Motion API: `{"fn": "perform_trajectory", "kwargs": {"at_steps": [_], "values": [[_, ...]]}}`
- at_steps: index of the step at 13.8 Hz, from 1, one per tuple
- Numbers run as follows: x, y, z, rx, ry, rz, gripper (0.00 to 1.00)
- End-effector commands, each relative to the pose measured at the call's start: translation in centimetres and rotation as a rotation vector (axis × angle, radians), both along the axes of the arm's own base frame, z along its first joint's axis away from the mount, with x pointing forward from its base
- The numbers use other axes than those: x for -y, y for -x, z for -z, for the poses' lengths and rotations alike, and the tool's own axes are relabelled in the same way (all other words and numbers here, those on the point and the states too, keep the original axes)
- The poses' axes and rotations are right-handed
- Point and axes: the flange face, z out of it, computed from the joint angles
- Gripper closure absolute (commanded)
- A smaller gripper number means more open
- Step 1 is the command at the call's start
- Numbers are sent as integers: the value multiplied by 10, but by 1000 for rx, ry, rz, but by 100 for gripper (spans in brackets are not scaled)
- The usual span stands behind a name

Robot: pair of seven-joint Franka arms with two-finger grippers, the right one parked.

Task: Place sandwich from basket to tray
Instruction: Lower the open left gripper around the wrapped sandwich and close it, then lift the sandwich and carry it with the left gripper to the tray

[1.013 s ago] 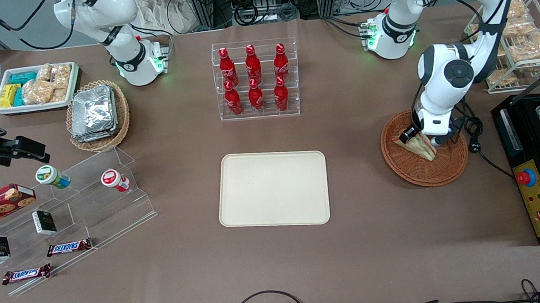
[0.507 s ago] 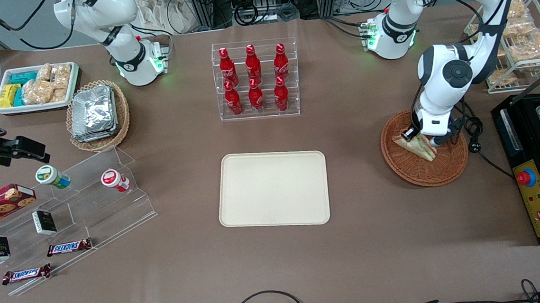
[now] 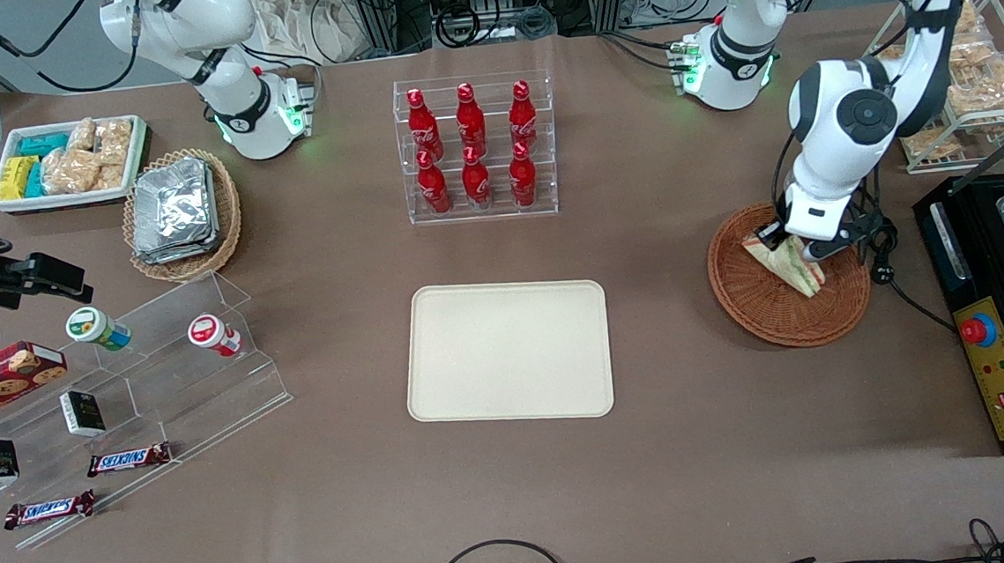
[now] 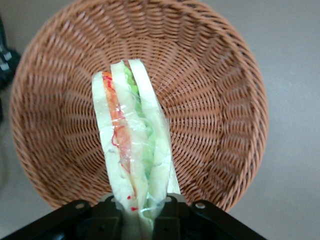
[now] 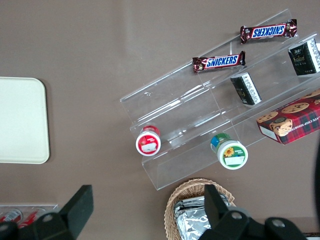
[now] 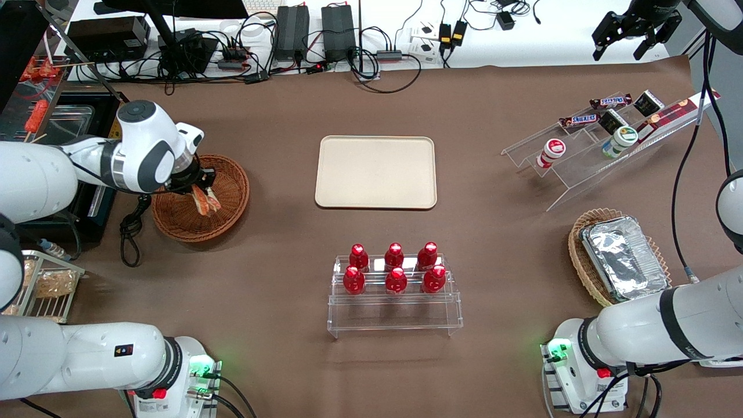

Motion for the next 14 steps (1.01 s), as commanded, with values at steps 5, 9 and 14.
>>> {"fn": "perform_trajectory", "kwargs": {"at_steps": [5, 9, 14], "values": [[20, -9, -61, 79, -37, 323, 100], [83, -17, -78, 122, -35, 430, 100], [145, -31, -88, 128, -5, 483, 100]]}}
